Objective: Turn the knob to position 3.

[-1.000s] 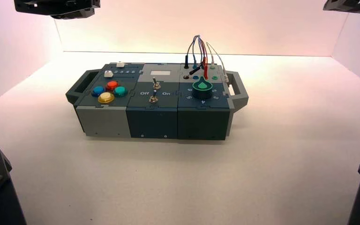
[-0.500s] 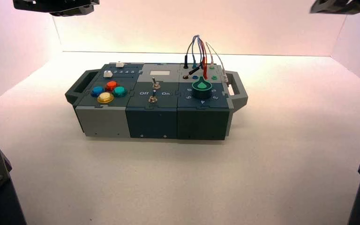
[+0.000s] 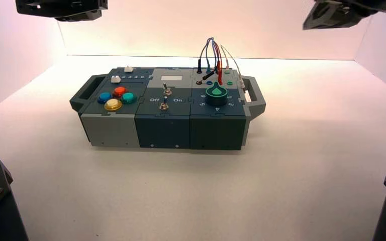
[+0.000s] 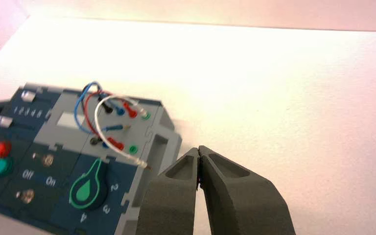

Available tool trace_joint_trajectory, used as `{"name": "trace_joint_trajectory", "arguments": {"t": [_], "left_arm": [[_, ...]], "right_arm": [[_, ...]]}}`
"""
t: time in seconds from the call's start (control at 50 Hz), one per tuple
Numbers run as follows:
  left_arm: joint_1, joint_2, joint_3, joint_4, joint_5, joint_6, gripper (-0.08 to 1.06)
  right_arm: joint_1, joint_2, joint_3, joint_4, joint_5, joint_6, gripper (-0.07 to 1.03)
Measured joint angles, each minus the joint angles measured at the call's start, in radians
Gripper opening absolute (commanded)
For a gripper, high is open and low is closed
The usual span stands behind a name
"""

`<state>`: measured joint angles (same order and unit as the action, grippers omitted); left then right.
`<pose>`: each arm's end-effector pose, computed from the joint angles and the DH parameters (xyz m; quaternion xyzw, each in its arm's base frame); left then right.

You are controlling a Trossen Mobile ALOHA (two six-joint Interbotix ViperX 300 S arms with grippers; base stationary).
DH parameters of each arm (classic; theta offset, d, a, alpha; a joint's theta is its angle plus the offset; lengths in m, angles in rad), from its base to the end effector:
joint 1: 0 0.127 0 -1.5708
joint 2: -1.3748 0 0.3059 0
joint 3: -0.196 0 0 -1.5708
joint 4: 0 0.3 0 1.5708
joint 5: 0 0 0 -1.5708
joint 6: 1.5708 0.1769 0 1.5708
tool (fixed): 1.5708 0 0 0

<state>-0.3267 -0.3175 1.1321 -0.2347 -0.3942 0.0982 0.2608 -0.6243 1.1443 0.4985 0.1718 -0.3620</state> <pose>0.3166 -0.0906 0.1389 -0.0137 0.2153 -0.1030 0.9710 0.2585 0.0839 0.1466 0.0312 0.3378 0.1393 0.9303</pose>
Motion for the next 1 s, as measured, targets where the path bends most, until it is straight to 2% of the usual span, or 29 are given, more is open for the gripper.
{"name": "trace_joint_trajectory", "arguments": {"t": [0.44, 0.64, 0.92, 1.0], "left_arm": [[0.000, 0.002, 0.000, 0.000, 0.000, 0.000, -0.03], [0.000, 0.000, 0.000, 0.000, 0.002, 0.000, -0.03], [0.000, 0.002, -0.009, 0.000, 0.028, 0.002, -0.03], [0.000, 0.005, -0.009, 0.000, 0.028, 0.002, -0.03]], "right_arm": [[0.161, 0.156, -0.083, -0.049, 0.072, 0.000, -0.02], [0.192, 0.253, -0.124, -0.051, 0.080, 0.000, -0.02], [0.327, 0.407, -0.210, -0.058, 0.083, -0.002, -0.02], [0.347, 0.436, -0.233, -0.058, 0.081, -0.002, -0.02]]}}
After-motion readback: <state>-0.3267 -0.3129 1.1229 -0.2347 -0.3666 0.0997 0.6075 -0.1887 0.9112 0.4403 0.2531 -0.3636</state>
